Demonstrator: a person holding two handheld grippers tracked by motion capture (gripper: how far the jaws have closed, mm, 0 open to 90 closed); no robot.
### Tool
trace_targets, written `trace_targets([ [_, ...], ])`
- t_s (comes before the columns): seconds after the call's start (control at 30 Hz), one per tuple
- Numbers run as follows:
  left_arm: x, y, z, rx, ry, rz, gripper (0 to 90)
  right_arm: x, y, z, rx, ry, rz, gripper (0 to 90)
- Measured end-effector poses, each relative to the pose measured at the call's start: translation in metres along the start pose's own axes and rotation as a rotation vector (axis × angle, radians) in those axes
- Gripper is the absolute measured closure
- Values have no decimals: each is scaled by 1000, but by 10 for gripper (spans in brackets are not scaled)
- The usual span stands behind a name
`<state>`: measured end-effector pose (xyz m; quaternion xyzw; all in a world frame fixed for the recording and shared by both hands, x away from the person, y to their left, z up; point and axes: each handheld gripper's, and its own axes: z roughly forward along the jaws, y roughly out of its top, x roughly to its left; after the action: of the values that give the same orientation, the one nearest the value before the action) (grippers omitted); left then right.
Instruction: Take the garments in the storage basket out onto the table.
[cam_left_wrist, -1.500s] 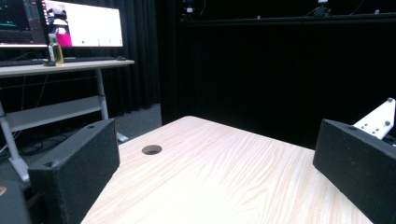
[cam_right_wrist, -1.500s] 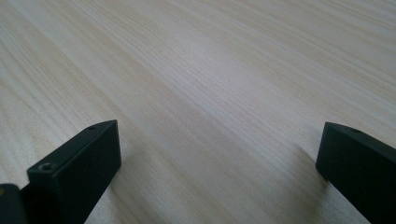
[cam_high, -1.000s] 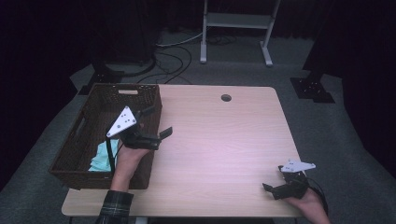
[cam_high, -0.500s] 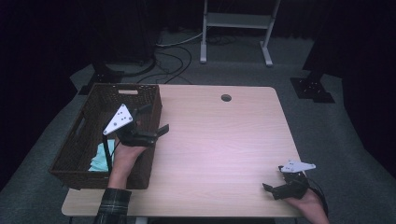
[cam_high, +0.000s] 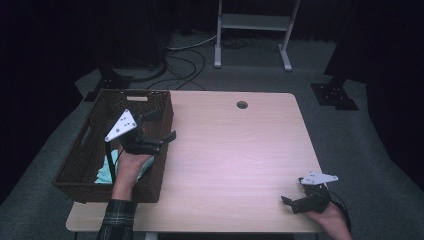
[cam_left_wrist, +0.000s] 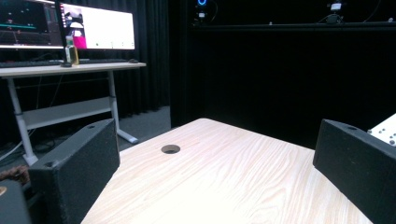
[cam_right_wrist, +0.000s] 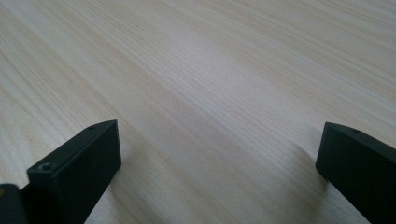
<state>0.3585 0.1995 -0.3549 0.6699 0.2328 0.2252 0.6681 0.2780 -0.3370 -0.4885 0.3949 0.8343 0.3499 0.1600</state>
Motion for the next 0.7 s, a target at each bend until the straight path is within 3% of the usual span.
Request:
trace_targets([
  [0.7,1,-1,-2,19,10,5,0,0,0,0,0,0,-1,0],
])
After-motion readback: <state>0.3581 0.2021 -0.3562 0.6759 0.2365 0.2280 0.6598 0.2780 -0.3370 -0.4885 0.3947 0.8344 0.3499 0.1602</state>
